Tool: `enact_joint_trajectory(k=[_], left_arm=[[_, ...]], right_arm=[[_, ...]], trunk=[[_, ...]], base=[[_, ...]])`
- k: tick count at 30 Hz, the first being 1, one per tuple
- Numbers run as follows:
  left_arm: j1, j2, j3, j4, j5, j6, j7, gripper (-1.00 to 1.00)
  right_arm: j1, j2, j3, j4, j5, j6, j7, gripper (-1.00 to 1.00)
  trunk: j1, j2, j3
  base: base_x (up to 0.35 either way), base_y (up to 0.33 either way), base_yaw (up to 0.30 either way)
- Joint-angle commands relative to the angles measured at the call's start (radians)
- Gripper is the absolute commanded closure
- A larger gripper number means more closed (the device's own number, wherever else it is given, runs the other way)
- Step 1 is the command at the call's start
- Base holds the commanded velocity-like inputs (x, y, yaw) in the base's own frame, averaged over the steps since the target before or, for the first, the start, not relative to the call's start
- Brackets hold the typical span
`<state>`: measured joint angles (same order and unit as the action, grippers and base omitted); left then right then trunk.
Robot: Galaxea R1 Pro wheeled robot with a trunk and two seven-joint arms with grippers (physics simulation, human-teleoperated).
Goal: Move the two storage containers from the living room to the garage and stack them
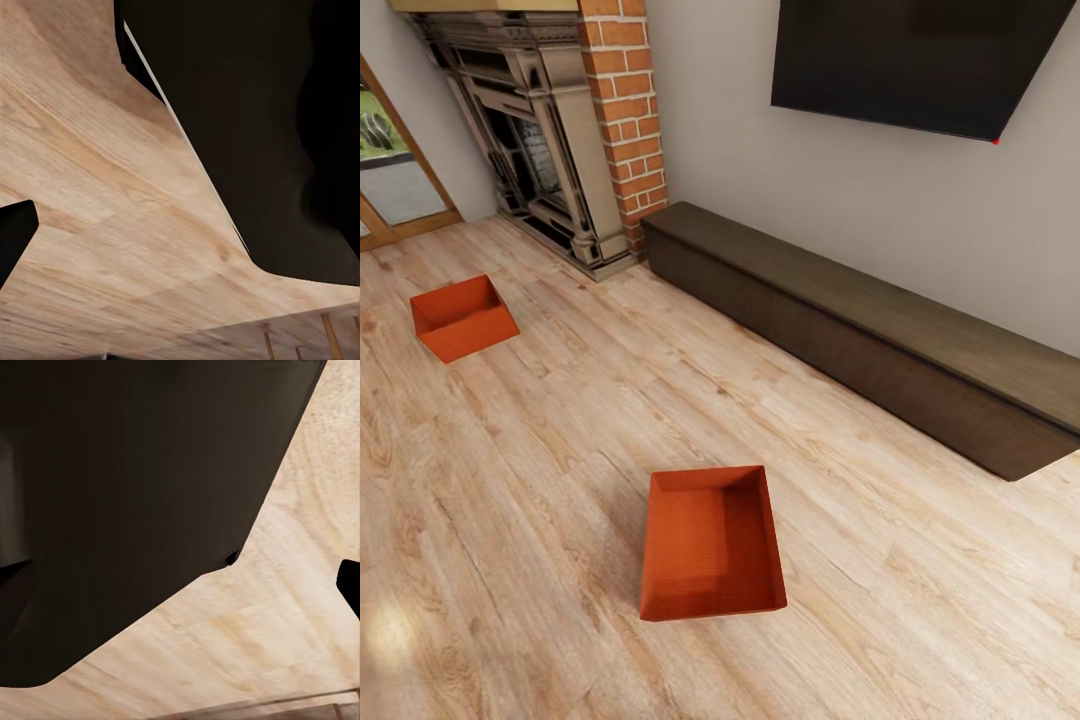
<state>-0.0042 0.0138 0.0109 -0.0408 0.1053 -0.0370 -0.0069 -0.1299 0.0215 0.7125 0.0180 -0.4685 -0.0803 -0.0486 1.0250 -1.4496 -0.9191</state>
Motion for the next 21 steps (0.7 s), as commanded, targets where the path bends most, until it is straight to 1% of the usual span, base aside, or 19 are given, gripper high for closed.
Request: enact_joint_trajectory(k=[1, 6, 8, 11, 14, 16, 17, 19, 21], left_arm=[[0.000, 0.000, 0.000, 0.001, 0.010, -0.003, -0.001, -1.00], [0.000, -0.001, 0.001, 0.001, 0.009, -0.003, -0.004, -1.00], [0.000, -0.004, 0.002, -0.001, 0.009, -0.004, -0.007, -1.00], [0.000, -0.006, -0.001, -0.023, 0.008, -0.004, -0.008, -1.00], [0.000, -0.006, 0.000, -0.079, 0.010, -0.003, -0.004, -1.00], [0.000, -0.005, 0.000, -0.123, 0.009, 0.001, -0.003, -1.00], [0.000, -0.004, 0.000, -0.144, 0.008, 0.002, -0.001, -1.00], [0.000, -0.002, 0.000, -0.222, 0.007, 0.008, 0.000, -1.00], [0.000, 0.000, 0.000, -0.296, 0.008, 0.023, 0.000, -1.00]], right_arm=[[-0.001, 0.001, 0.008, 0.002, -0.009, -0.004, -0.002, -1.00], [-0.001, 0.003, 0.005, 0.002, -0.016, -0.005, -0.006, -1.00], [-0.001, 0.009, 0.006, 0.002, -0.019, -0.005, -0.006, -1.00], [-0.001, 0.012, 0.006, 0.002, -0.020, -0.005, -0.007, -1.00], [-0.001, 0.008, 0.004, -0.009, -0.022, -0.004, -0.007, -1.00], [-0.001, 0.004, 0.004, -0.044, -0.021, -0.003, -0.009, -1.00], [-0.001, 0.002, 0.004, -0.069, -0.021, -0.002, -0.009, -1.00], [-0.003, -0.003, 0.004, -0.143, -0.019, 0.004, -0.010, -1.00], [-0.001, -0.012, 0.002, -0.204, -0.018, 0.010, -0.021, -1.00]], trunk=[[0.000, 0.000, -0.001], [0.000, 0.000, -0.001], [0.000, 0.000, -0.001], [0.000, 0.000, -0.001], [0.000, 0.000, -0.001], [0.000, 0.000, -0.001], [0.000, 0.000, -0.001], [0.000, 0.000, -0.001], [0.000, 0.000, -0.001]], base=[[0.000, 0.000, 0.000], [0.000, 0.000, 0.000], [0.000, 0.000, 0.000], [0.000, 0.000, 0.000], [0.000, 0.000, 0.000], [0.000, 0.000, 0.000], [0.000, 0.000, 0.000], [0.000, 0.000, 0.000], [0.000, 0.000, 0.000]])
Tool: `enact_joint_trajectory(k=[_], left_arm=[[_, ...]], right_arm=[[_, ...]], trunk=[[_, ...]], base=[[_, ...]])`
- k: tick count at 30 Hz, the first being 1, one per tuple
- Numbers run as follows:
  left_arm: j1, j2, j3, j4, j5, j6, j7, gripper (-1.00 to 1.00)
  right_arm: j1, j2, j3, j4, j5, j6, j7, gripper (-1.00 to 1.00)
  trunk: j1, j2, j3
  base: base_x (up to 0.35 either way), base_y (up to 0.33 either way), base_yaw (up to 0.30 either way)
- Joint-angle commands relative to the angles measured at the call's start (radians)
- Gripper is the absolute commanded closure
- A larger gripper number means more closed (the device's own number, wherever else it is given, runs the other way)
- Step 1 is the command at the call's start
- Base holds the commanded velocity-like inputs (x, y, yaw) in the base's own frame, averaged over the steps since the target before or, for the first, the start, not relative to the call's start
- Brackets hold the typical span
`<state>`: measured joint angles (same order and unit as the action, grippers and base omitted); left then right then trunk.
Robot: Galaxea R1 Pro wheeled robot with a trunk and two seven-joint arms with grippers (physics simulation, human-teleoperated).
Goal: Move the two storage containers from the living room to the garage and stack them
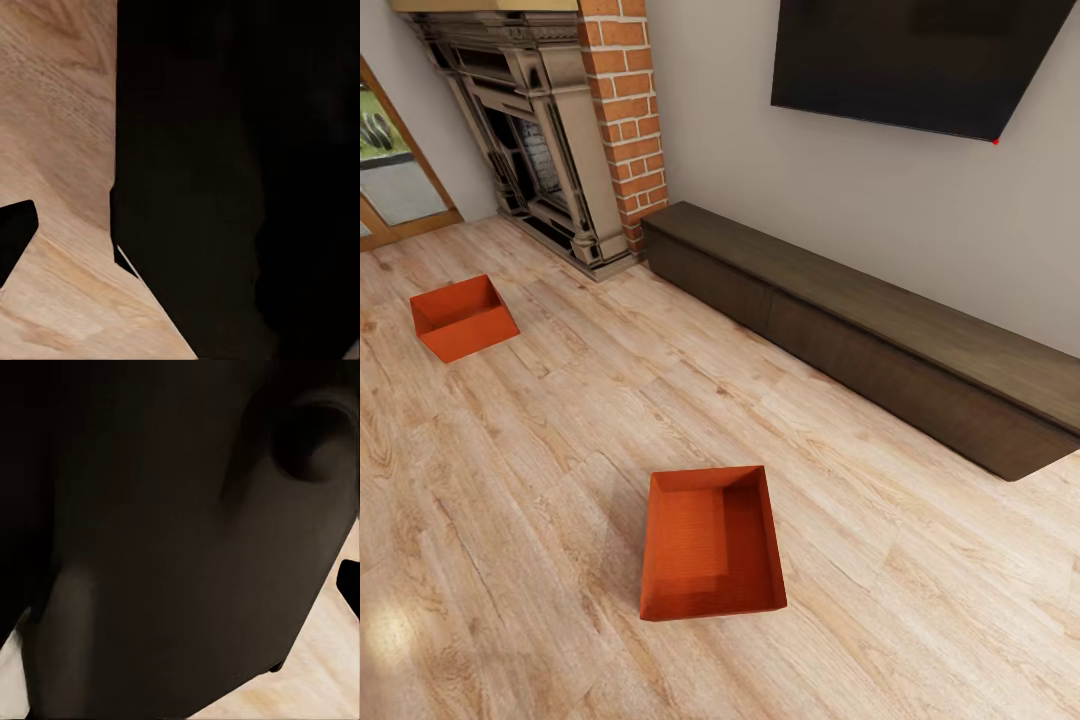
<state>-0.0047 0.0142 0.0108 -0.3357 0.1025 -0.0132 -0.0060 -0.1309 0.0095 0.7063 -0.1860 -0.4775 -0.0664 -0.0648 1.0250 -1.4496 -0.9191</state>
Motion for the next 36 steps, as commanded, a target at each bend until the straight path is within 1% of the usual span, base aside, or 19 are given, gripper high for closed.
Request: enact_joint_trajectory(k=[1, 2, 5, 6, 7, 8, 10, 13, 15, 16, 18, 19, 23, 24, 26, 31, 33, 35, 36], left_arm=[[0.000, 0.001, 0.000, -0.018, 0.011, 0.005, -0.001, -1.00], [0.000, 0.005, 0.000, -0.071, 0.011, 0.032, 0.000, -1.00], [0.000, 0.012, 0.000, -0.157, 0.011, 0.087, 0.000, -1.00], [0.000, 0.016, 0.000, -0.229, 0.010, 0.138, 0.001, -1.00], [0.000, 0.021, 0.000, -0.307, 0.009, 0.190, 0.004, -1.00], [0.000, 0.024, 0.001, -0.330, 0.009, 0.206, 0.005, -1.00], [0.000, 0.032, 0.001, -0.419, 0.009, 0.258, 0.007, -1.00], [-0.003, 0.042, 0.001, -0.542, 0.009, 0.337, 0.003, -1.00], [-0.013, 0.044, 0.001, -0.571, 0.009, 0.397, 0.002, -1.00], [-0.019, 0.044, 0.001, -0.576, 0.009, 0.411, 0.002, -1.00], [-0.060, 0.044, 0.002, -0.600, 0.008, 0.472, 0.002, -1.00], [-0.109, 0.044, 0.002, -0.627, 0.007, 0.516, 0.001, -1.00], [-0.165, 0.042, 0.002, -0.647, 0.006, 0.553, 0.002, -1.00], [-0.228, 0.037, 0.002, -0.650, 0.005, 0.594, 0.003, -1.00], [-0.266, 0.031, 0.002, -0.650, 0.005, 0.614, 0.005, -1.00], [-0.389, 0.009, 0.001, -0.641, 0.006, 0.683, 0.026, -1.00], [-0.434, 0.006, 0.001, -0.636, 0.010, 0.693, 0.029, -1.00], [-0.470, 0.004, 0.001, -0.633, 0.013, 0.697, 0.030, -1.00], [-0.478, 0.004, 0.001, -0.632, 0.014, 0.698, 0.030, -1.00]], right_arm=[[0.000, -0.003, 0.008, -0.014, -0.009, -0.001, -0.010, -1.00], [0.003, -0.010, 0.007, -0.051, -0.009, 0.009, -0.027, -1.00], [-0.011, -0.018, 0.005, -0.083, -0.010, 0.051, -0.057, -1.00], [-0.030, -0.020, 0.004, -0.091, -0.010, 0.071, -0.067, -1.00], [-0.070, -0.022, 0.003, -0.098, -0.011, 0.095, -0.077, -1.00], [-0.082, -0.022, 0.003, -0.099, -0.011, 0.100, -0.079, -1.00], [-0.131, -0.023, 0.002, -0.104, -0.012, 0.116, -0.085, -1.00], [-0.222, -0.022, 0.001, -0.106, -0.013, 0.140, -0.088, -1.00], [-0.271, -0.022, 0.001, -0.107, -0.014, 0.166, -0.092, -1.00], [-0.283, -0.022, 0.001, -0.107, -0.014, 0.173, -0.093, -1.00], [-0.336, -0.022, 0.000, -0.107, -0.015, 0.202, -0.101, -1.00], [-0.396, -0.022, 0.000, -0.107, -0.015, 0.221, -0.121, -1.00], [-0.452, -0.022, -0.001, -0.107, -0.015, 0.247, -0.134, -1.00], [-0.508, -0.019, -0.005, -0.107, -0.016, 0.272, -0.139, -1.00], [-0.536, -0.017, -0.011, -0.107, -0.016, 0.281, -0.140, -1.00], [-0.627, -0.009, -0.018, -0.107, -0.018, 0.310, -0.163, -1.00], [-0.664, -0.007, -0.019, -0.107, -0.039, 0.331, -0.172, -1.00], [-0.702, -0.007, -0.020, -0.107, -0.086, 0.355, -0.177, -1.00], [-0.712, -0.007, -0.020, -0.107, -0.100, 0.361, -0.177, -1.00]], trunk=[[0.000, 0.000, -0.001], [0.000, 0.000, -0.001], [0.000, 0.000, -0.001], [0.000, 0.000, -0.001], [0.000, 0.000, -0.001], [0.000, 0.000, -0.001], [0.000, 0.000, -0.001], [0.000, 0.000, -0.001], [0.000, 0.000, -0.001], [0.000, 0.000, -0.001], [0.000, 0.000, -0.001], [0.000, 0.000, -0.001], [0.000, 0.000, -0.001], [0.000, 0.000, -0.001], [0.000, 0.000, -0.001], [0.000, 0.000, -0.001], [0.000, 0.000, -0.001], [0.000, 0.000, -0.001], [0.000, 0.000, -0.001]], base=[[0.000, 0.000, 0.000], [0.000, 0.000, 0.000], [0.000, 0.000, 0.000], [0.000, 0.000, 0.000], [0.000, 0.000, 0.000], [0.000, 0.000, 0.000], [0.000, 0.000, 0.000], [0.000, 0.000, 0.000], [0.000, 0.000, 0.000], [0.000, 0.000, 0.000], [0.000, 0.000, 0.000], [0.000, 0.000, 0.000], [0.000, 0.000, 0.000], [0.000, 0.000, 0.000], [0.000, 0.000, 0.000], [0.000, 0.000, 0.000], [0.000, 0.000, 0.000], [0.000, 0.000, 0.000], [0.000, 0.000, 0.000]])
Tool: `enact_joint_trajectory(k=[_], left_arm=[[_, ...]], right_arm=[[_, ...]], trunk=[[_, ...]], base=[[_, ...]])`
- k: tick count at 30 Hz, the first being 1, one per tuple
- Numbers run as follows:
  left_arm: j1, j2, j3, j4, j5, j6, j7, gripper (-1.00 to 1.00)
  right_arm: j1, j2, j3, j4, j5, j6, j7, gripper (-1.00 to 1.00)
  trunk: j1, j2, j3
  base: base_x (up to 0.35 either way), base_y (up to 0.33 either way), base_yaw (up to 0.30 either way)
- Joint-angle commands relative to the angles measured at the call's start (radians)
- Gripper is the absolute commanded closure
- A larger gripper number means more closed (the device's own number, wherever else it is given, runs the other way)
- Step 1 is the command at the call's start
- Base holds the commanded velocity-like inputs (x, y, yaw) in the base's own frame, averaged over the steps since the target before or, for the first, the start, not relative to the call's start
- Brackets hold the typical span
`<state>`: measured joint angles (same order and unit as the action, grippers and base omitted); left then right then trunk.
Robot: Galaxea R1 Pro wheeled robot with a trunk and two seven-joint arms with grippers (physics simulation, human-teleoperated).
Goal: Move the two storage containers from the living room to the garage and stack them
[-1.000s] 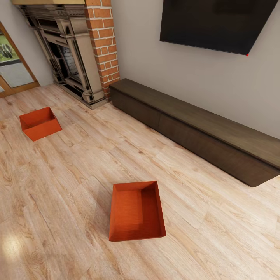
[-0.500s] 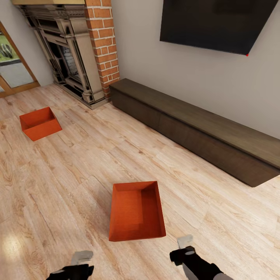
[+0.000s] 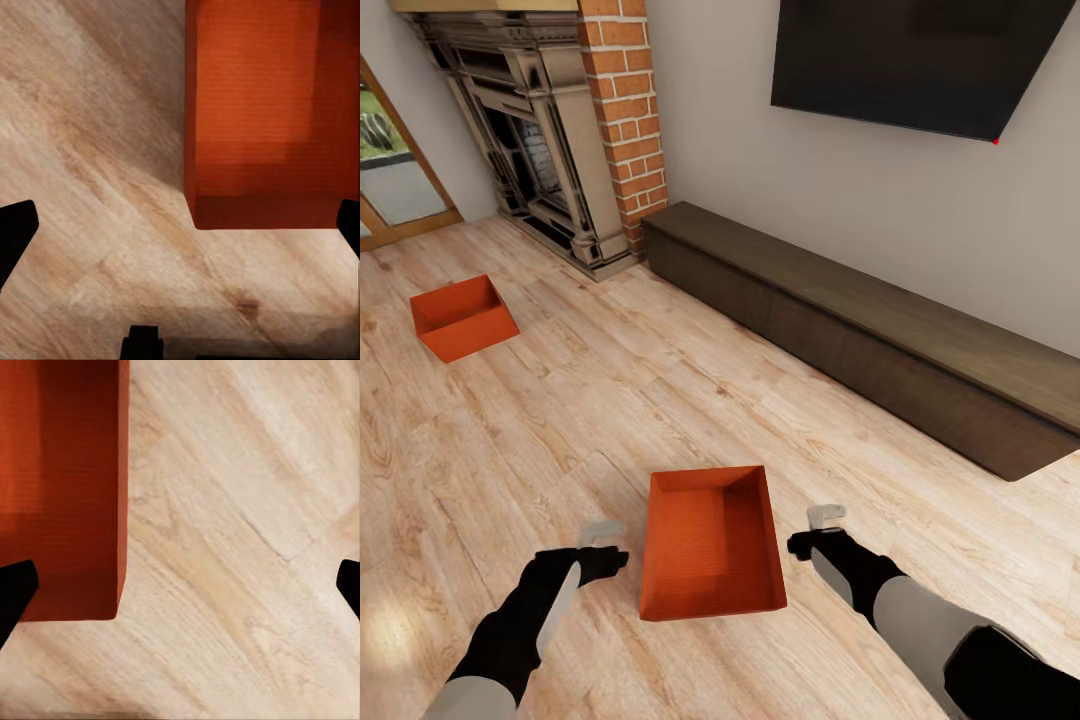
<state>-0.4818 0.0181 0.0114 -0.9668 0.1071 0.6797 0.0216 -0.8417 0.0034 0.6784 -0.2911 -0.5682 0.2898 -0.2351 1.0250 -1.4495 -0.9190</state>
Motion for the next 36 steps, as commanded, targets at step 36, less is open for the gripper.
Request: enact_joint_trajectory(k=[36], left_arm=[[-0.207, -0.074, -0.011, 0.486, -0.023, -0.235, 0.003, -1.00]], right_arm=[[-0.057, 0.119, 0.007, 0.127, -0.092, -0.091, -0.138, -1.00]], trunk=[[0.000, 0.000, -0.001]], base=[[0.000, 0.000, 0.000]])
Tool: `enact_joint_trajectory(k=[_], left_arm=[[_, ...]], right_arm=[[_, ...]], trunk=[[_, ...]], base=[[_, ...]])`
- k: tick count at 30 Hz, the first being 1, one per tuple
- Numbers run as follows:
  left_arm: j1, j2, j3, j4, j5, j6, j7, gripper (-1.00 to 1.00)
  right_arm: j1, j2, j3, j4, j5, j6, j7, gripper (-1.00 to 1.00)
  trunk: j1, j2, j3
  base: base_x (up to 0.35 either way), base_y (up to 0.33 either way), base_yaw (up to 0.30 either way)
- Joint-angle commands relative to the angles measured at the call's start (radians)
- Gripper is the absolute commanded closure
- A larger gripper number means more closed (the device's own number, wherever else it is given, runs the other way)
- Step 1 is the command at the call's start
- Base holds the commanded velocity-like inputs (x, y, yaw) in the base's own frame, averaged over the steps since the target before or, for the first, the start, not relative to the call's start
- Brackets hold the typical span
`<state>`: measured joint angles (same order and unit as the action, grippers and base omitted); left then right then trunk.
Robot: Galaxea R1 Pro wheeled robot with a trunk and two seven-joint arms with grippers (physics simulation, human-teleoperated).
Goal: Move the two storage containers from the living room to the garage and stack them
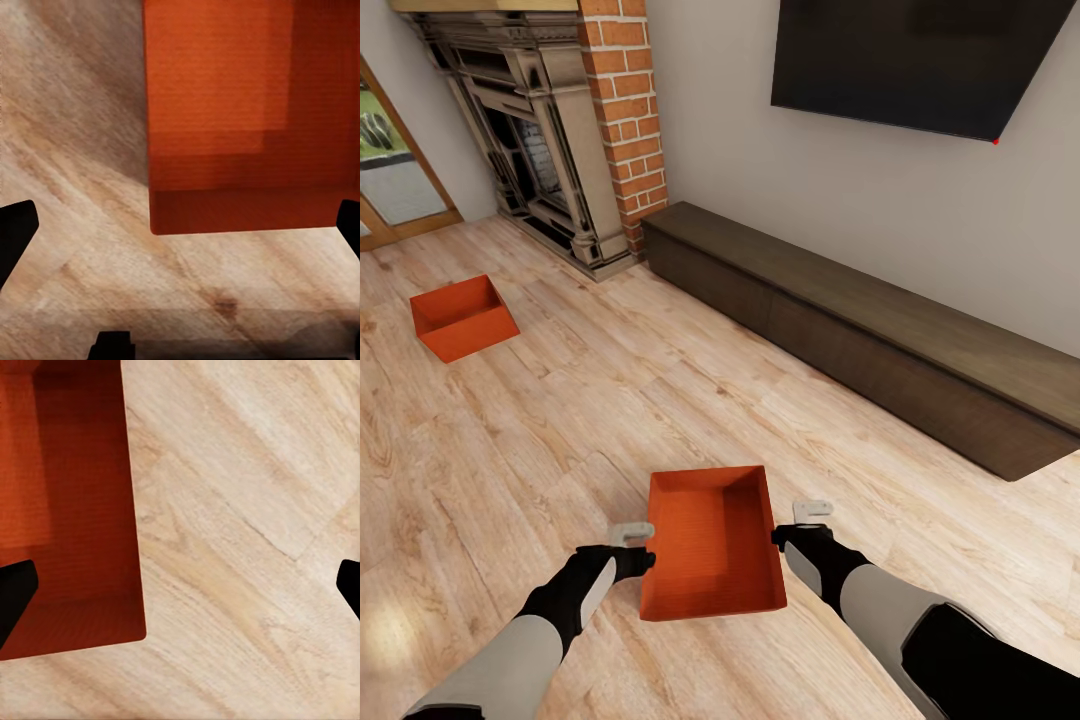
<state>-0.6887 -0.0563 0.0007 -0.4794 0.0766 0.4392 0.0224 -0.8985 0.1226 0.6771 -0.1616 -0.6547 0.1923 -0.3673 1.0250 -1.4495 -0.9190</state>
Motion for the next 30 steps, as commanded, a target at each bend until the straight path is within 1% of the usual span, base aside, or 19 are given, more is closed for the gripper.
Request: enact_joint_trajectory(k=[1, 13, 30], left_arm=[[0.000, 0.000, 0.000, -0.002, 0.008, 0.006, 0.002, -1.00], [0.000, -0.002, 0.003, -0.008, 0.009, 0.006, 0.003, -1.00], [0.000, -0.001, 0.005, -0.008, 0.012, 0.006, -0.001, -1.00]], right_arm=[[0.000, -0.001, 0.008, -0.002, -0.005, 0.007, -0.006, -1.00], [0.000, -0.001, 0.011, -0.003, -0.002, 0.015, -0.005, -1.00], [0.000, -0.001, 0.012, -0.004, 0.000, 0.013, -0.007, -1.00]], trunk=[[0.000, 0.000, -0.001], [0.000, 0.000, -0.001], [-0.065, 0.119, 0.053]], base=[[0.000, 0.000, 0.000], [0.000, 0.000, 0.000], [0.000, 0.000, 0.000]])
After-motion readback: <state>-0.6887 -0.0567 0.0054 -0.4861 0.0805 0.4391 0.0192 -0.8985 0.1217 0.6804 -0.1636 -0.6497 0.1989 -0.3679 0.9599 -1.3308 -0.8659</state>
